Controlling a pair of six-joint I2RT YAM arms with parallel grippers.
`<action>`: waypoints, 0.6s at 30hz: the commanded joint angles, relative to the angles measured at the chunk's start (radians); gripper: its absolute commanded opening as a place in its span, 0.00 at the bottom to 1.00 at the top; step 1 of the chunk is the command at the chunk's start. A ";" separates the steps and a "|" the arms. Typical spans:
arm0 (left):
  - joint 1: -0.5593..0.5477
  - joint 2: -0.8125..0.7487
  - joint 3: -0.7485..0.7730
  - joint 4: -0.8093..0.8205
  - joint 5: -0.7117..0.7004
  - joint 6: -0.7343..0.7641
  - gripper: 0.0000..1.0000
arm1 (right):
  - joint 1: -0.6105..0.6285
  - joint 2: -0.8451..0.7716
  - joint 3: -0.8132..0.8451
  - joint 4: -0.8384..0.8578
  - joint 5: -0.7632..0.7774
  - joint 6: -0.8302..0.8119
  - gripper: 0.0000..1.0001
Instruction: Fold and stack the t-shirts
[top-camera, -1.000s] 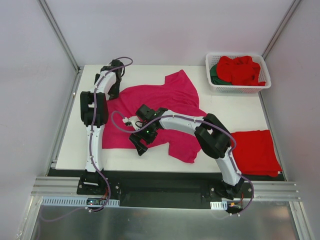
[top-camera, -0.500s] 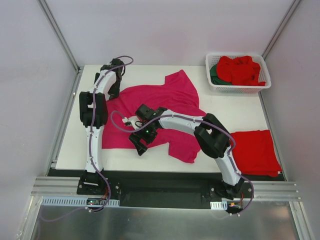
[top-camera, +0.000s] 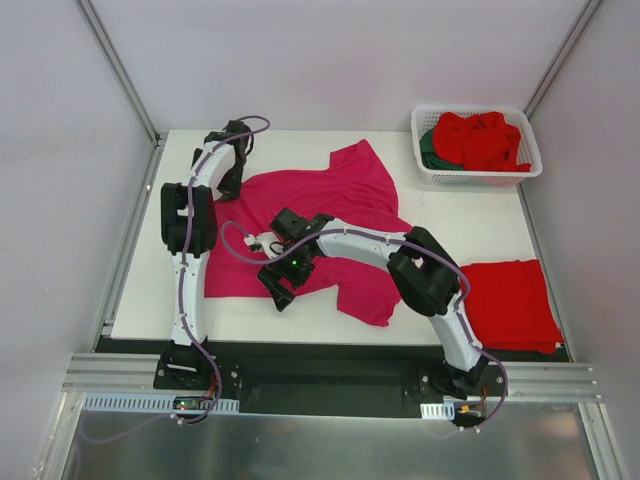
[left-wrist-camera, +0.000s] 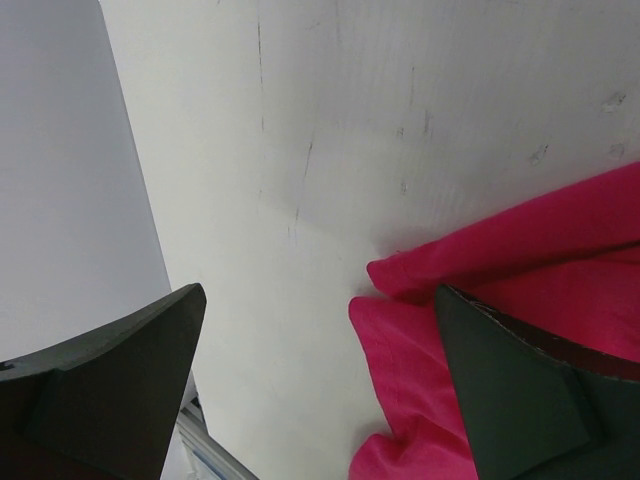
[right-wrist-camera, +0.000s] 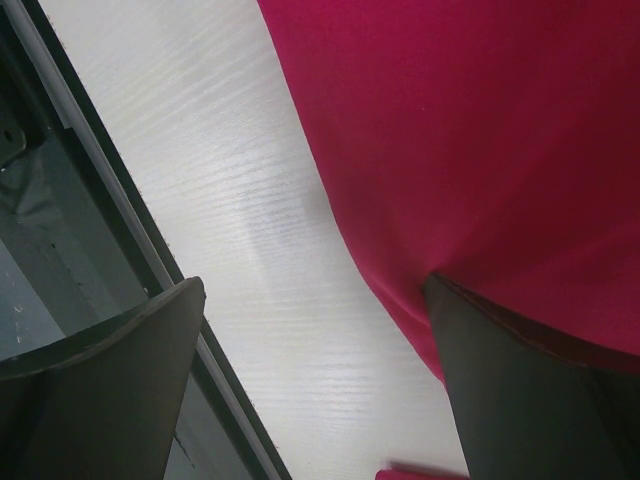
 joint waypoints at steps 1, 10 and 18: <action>-0.004 0.025 0.051 -0.024 -0.037 0.001 0.99 | 0.009 0.073 -0.040 -0.121 0.014 -0.020 0.96; 0.010 0.101 0.120 -0.022 -0.049 0.010 0.99 | 0.012 0.076 -0.066 -0.135 -0.005 -0.036 0.96; 0.022 0.117 0.154 -0.012 -0.078 0.013 0.99 | 0.021 0.088 -0.069 -0.164 -0.025 -0.057 0.96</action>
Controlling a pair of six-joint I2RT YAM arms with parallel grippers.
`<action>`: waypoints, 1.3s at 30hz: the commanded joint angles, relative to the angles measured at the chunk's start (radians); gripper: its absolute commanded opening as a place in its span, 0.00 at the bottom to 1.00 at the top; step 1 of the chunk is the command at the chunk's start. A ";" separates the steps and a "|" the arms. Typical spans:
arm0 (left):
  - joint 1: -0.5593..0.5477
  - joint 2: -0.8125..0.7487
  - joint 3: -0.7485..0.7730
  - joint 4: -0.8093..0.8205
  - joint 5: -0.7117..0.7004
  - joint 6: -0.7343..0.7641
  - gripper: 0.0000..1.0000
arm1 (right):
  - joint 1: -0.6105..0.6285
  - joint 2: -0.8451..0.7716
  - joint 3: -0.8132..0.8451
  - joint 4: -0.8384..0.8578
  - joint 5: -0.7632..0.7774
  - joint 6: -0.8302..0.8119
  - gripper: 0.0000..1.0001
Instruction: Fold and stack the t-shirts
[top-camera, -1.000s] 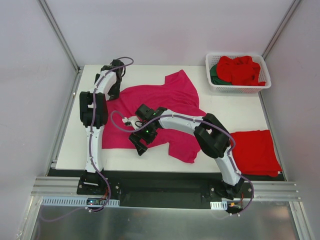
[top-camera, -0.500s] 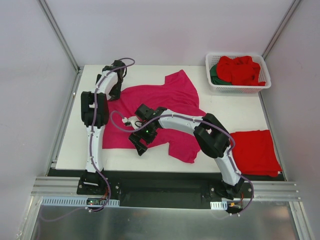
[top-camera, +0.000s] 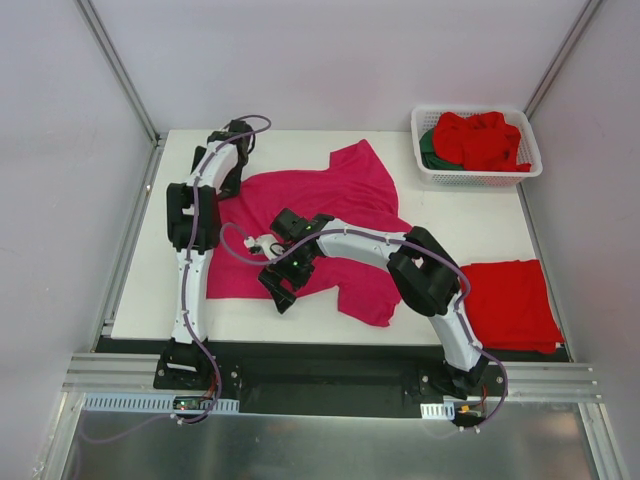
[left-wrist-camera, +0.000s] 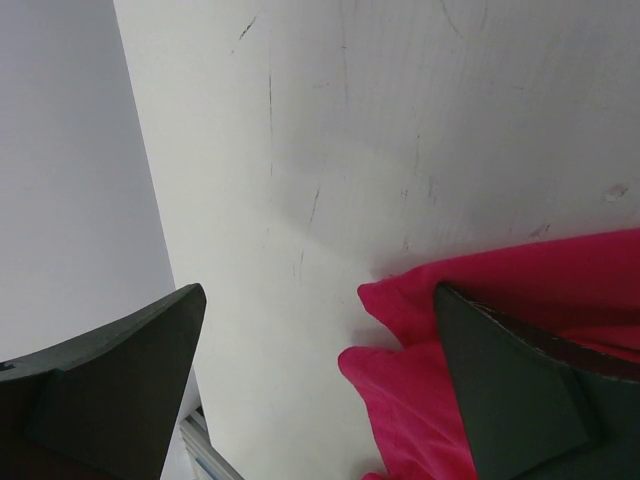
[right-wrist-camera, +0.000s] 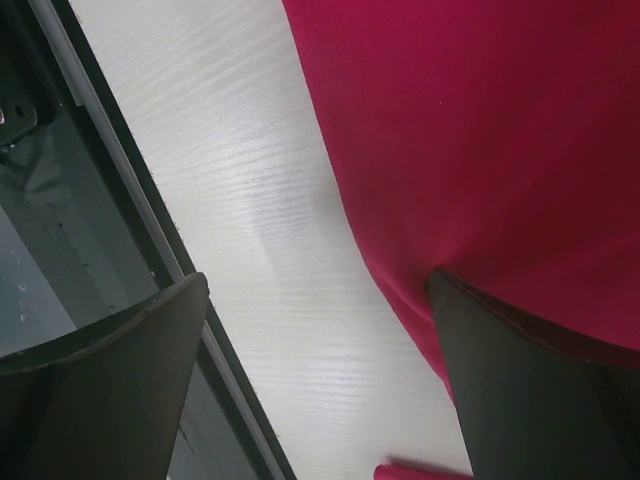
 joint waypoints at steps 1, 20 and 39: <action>0.020 0.015 0.033 0.003 -0.025 0.004 0.99 | 0.023 0.087 -0.065 -0.150 0.000 -0.025 0.96; 0.037 0.106 0.187 0.045 -0.076 0.023 0.99 | 0.049 0.093 -0.074 -0.199 0.026 -0.048 0.96; 0.042 0.123 0.211 0.167 -0.101 0.082 0.99 | 0.070 0.085 -0.100 -0.287 0.035 -0.073 0.96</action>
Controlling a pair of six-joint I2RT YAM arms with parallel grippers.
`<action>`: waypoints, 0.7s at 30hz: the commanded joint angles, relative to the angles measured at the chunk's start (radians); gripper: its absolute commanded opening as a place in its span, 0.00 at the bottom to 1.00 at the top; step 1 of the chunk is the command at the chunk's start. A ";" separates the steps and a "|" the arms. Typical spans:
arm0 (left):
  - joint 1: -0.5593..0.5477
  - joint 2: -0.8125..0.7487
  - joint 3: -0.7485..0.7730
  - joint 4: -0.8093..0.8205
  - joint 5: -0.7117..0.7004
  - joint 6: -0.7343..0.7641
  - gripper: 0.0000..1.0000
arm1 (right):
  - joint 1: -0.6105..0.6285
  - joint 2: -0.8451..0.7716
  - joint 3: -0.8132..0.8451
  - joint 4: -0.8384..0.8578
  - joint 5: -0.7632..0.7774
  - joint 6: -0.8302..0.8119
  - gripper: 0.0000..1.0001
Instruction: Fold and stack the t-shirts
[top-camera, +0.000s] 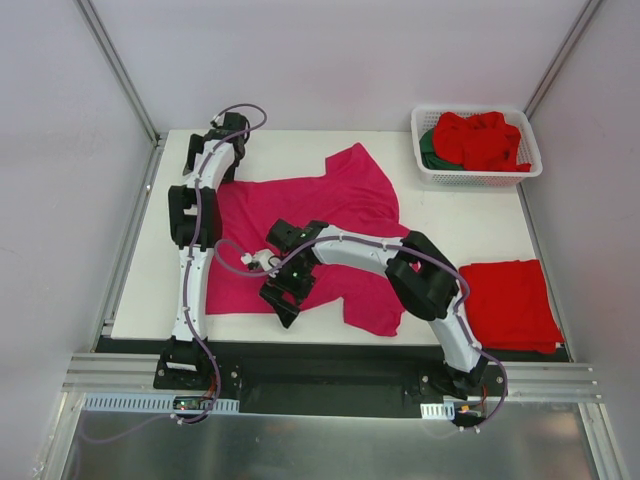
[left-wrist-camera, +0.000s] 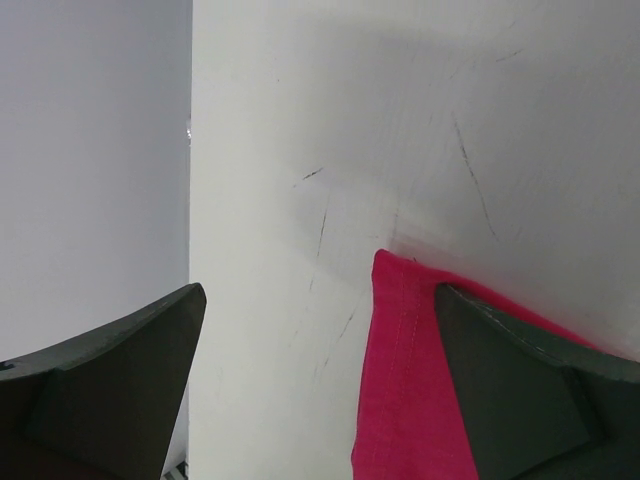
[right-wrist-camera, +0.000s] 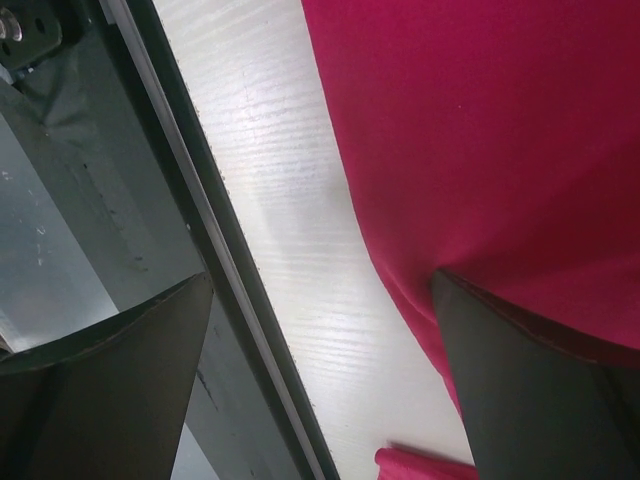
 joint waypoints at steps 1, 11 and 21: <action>0.010 0.010 0.037 0.034 -0.010 0.025 0.99 | 0.024 0.082 -0.105 -0.176 0.061 -0.016 0.96; 0.008 0.024 0.042 0.054 0.004 0.034 0.99 | 0.026 0.063 -0.151 -0.189 0.064 -0.012 0.96; 0.007 -0.013 0.022 0.066 -0.042 0.059 0.99 | 0.058 -0.015 -0.167 -0.134 0.177 0.010 0.96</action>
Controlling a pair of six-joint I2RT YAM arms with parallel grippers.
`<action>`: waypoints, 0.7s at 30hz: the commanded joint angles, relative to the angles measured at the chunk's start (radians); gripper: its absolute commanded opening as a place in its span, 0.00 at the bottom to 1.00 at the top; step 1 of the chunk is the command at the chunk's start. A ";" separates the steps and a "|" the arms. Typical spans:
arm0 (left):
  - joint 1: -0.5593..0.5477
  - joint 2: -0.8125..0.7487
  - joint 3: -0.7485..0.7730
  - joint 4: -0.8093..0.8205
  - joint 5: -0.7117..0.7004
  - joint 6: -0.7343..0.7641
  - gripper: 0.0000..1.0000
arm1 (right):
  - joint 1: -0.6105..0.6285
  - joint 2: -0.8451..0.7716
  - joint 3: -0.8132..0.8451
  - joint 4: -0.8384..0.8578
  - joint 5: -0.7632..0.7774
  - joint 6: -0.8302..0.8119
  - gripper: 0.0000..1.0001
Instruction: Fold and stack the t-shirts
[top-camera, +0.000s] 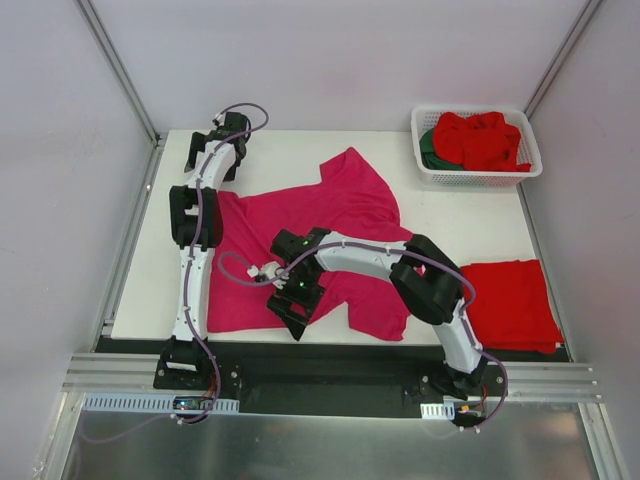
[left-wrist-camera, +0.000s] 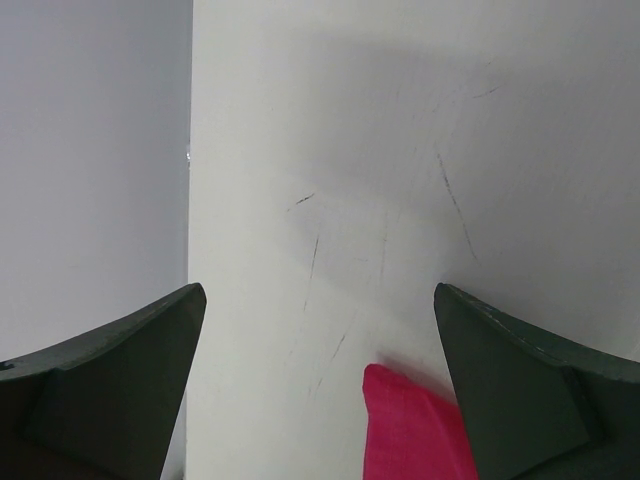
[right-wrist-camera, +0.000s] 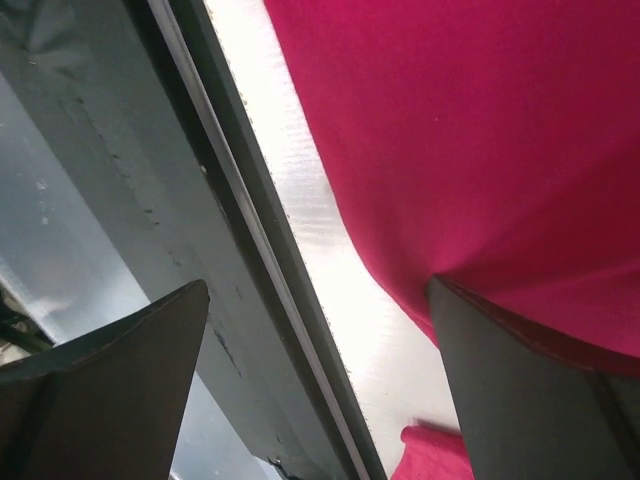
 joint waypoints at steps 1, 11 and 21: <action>0.005 -0.038 0.006 0.007 -0.056 0.021 0.99 | 0.037 0.012 -0.098 -0.026 0.229 0.026 0.96; -0.085 -0.284 -0.104 0.010 -0.112 -0.007 0.99 | 0.005 -0.205 -0.140 0.134 0.592 0.159 0.96; -0.269 -0.367 -0.168 -0.002 -0.079 0.004 0.99 | -0.082 -0.180 -0.040 0.157 0.416 0.179 0.96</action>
